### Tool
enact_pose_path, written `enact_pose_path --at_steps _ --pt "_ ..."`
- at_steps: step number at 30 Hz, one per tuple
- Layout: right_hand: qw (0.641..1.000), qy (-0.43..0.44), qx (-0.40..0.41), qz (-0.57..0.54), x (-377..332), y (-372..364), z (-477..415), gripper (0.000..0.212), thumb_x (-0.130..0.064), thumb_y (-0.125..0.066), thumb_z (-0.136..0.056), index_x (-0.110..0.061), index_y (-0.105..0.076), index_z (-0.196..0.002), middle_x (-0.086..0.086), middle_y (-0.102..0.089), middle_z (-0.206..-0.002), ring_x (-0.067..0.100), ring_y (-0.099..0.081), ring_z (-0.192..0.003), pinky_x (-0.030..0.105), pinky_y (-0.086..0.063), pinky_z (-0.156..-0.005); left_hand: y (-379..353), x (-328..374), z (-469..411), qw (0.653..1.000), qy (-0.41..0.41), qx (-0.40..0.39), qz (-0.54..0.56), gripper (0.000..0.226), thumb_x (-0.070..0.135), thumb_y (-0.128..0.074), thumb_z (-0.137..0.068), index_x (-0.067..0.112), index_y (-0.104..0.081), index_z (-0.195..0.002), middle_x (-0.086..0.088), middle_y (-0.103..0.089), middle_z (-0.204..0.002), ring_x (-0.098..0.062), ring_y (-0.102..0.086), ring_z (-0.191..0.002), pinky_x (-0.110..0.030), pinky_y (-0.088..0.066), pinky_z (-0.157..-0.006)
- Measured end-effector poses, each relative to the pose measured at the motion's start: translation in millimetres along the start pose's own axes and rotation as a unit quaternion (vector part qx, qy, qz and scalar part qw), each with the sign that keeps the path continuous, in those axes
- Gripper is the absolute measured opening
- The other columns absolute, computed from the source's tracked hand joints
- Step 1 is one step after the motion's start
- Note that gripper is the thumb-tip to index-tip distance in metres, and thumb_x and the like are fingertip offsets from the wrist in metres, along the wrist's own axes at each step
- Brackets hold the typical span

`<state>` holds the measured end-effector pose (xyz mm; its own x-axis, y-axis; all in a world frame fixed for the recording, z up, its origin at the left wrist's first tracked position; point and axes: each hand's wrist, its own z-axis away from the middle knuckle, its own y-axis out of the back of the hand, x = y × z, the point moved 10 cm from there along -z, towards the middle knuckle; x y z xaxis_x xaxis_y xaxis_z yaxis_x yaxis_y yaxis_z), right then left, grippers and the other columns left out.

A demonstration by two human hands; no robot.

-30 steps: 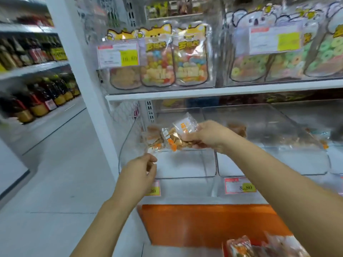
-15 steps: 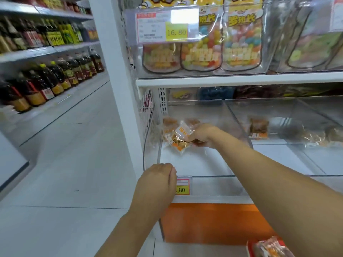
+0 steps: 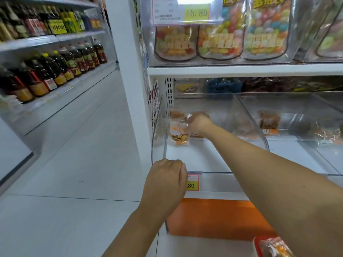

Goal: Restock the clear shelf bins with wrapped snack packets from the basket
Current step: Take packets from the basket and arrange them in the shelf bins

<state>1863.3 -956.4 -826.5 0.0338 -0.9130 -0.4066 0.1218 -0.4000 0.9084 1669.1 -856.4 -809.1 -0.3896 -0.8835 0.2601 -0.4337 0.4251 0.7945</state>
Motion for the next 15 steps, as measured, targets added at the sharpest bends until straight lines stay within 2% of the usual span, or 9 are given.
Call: enact_pose_path --at_steps 2,4,6,9,12,15 --pt "1.000 -0.011 0.000 0.005 -2.7 -7.8 -4.9 0.053 -0.034 -0.073 -0.081 -0.013 -0.058 -0.127 0.005 -0.062 -0.121 0.022 -0.060 -0.098 0.023 -0.043 -0.067 -0.8 -0.3 0.3 1.000 -0.002 -0.001 -0.001 0.040 0.028 -0.028 -0.095 0.020 -0.053 -0.064 0.007 -0.049 -0.054 -0.011 -0.047 -0.052 -0.026 -0.041 -0.054" --pt "0.998 -0.040 0.045 -0.002 1.2 -7.1 -5.0 0.046 -0.026 -0.071 -0.084 -0.008 -0.055 -0.123 0.008 -0.060 -0.117 0.025 -0.059 -0.101 0.026 -0.044 -0.071 -0.7 -1.0 0.1 1.000 -0.002 0.005 -0.003 0.040 0.028 -0.029 -0.095 0.020 -0.053 -0.064 0.007 -0.049 -0.054 -0.010 -0.046 -0.051 -0.025 -0.040 -0.053" --pt "0.990 -0.070 0.117 -0.041 7.2 -1.3 -0.6 0.045 -0.018 -0.066 -0.088 -0.004 -0.045 -0.126 0.012 -0.055 -0.118 0.027 -0.057 -0.105 0.032 -0.047 -0.076 -0.3 -1.4 -0.1 1.000 -0.002 0.009 -0.006 0.039 0.027 -0.030 -0.094 0.020 -0.053 -0.063 0.007 -0.048 -0.053 -0.010 -0.045 -0.050 -0.024 -0.038 -0.053" --pt "0.982 -0.090 0.146 -0.084 11.2 -0.4 5.3 0.060 -0.015 -0.064 -0.090 0.002 -0.031 -0.136 0.015 -0.051 -0.123 0.028 -0.057 -0.108 0.032 -0.051 -0.081 -0.5 -1.2 0.5 1.000 -0.008 0.006 0.001 0.039 0.027 -0.030 -0.094 0.019 -0.054 -0.064 0.007 -0.048 -0.054 -0.010 -0.045 -0.052 -0.024 -0.037 -0.055" --pt "0.981 -0.082 0.128 -0.121 9.0 1.3 7.9 0.071 -0.020 -0.069 -0.086 0.004 -0.027 -0.138 0.014 -0.055 -0.120 0.027 -0.059 -0.106 0.032 -0.052 -0.081 -2.4 -2.3 -0.8 1.000 -0.007 -0.009 0.003 0.041 0.027 -0.029 -0.093 0.017 -0.055 -0.064 0.005 -0.049 -0.054 -0.014 -0.047 -0.053 -0.027 -0.040 -0.053" --pt "0.978 -0.067 0.111 -0.164 5.3 12.9 25.4 0.042 -0.015 -0.063 -0.088 -0.005 -0.043 -0.124 0.011 -0.056 -0.111 0.027 -0.058 -0.101 0.034 -0.051 -0.074 -4.8 -2.7 -1.9 1.000 -0.002 -0.026 0.011 0.043 0.027 -0.026 -0.091 0.013 -0.060 -0.068 0.001 -0.056 -0.058 -0.019 -0.053 -0.058 -0.035 -0.047 -0.057"
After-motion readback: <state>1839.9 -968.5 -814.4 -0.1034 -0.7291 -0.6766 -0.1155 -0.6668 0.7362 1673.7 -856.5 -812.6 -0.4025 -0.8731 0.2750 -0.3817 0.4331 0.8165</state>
